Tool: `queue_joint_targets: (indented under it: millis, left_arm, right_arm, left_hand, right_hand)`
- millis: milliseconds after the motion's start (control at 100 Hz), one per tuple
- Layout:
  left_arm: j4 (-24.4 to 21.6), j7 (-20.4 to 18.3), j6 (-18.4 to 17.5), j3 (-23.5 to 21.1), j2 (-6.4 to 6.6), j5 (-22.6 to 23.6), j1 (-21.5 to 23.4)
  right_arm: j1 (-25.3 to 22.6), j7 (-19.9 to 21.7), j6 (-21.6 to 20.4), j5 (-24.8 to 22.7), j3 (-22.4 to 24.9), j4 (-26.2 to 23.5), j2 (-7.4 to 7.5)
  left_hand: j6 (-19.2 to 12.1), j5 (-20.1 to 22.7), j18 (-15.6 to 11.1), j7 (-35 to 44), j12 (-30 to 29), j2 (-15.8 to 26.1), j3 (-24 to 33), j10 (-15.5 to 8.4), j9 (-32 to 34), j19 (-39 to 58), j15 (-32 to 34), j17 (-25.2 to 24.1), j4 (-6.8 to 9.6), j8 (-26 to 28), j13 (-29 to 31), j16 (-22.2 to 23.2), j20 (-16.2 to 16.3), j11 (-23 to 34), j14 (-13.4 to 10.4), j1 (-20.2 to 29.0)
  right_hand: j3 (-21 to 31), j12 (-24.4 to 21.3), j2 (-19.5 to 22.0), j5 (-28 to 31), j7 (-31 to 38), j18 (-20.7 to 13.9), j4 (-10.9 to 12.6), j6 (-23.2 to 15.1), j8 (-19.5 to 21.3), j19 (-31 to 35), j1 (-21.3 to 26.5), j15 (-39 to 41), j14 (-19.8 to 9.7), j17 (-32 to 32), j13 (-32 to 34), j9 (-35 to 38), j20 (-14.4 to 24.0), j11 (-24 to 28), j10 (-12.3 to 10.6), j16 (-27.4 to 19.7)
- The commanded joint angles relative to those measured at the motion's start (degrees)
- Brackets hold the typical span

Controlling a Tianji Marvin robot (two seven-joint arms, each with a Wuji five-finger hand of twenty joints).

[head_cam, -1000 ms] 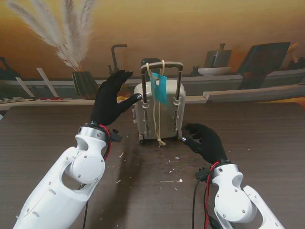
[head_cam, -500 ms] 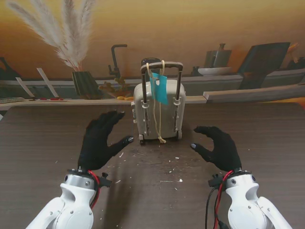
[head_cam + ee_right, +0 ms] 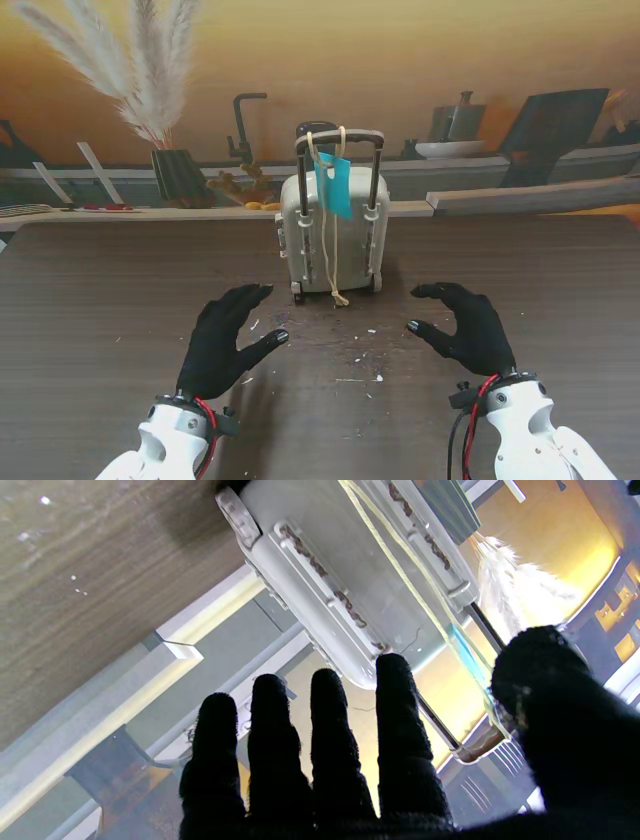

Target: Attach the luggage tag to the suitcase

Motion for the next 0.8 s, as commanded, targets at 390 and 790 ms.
queue_joint_targets:
  millis: [390,790]
  left_arm:
    - [1.34,-5.42,2.06,0.96,0.58,-0.02,0.01]
    - [1.64,-4.12,0.41,0.72,0.42,0.04,0.28]
  right_arm:
    - [-0.88,3.07,-1.28,-0.24,-0.02,1.78,0.83]
    - [-1.47,3.06,-1.73,-0.07,0.08,1.34,0.82]
  left_hand:
    - [-1.18,-1.22,-3.17,-0.03,-0.84,1.95,-1.86,-0.90,-1.94,-1.31,-1.75,-1.22,0.65,1.17,-0.48,-1.25,1.34,-1.34,-0.94,0.36]
    - [-1.03,-0.13,-2.98,0.47,-0.76,1.98,-1.83,-0.60,-1.34,-1.26,-1.55,-0.83,0.63,1.43,-0.10,-1.07,1.47,-1.06,-0.73,0.93]
  right_hand:
    - [-4.92,-1.57,3.53,-2.66,-0.96,-2.91,1.83,-2.65,0.04,-3.23,-4.27,-2.75,-1.45,-1.87,-3.05,-1.93,-1.29,-2.42,-1.99,-1.61]
    - [-4.22,-1.45,3.82,-2.15,-0.64,-2.82,1.80,-2.49,0.16,-3.29,-4.51,-2.48,-1.18,-1.69,-2.61,-1.54,-0.92,-2.27,-1.66,-1.31]
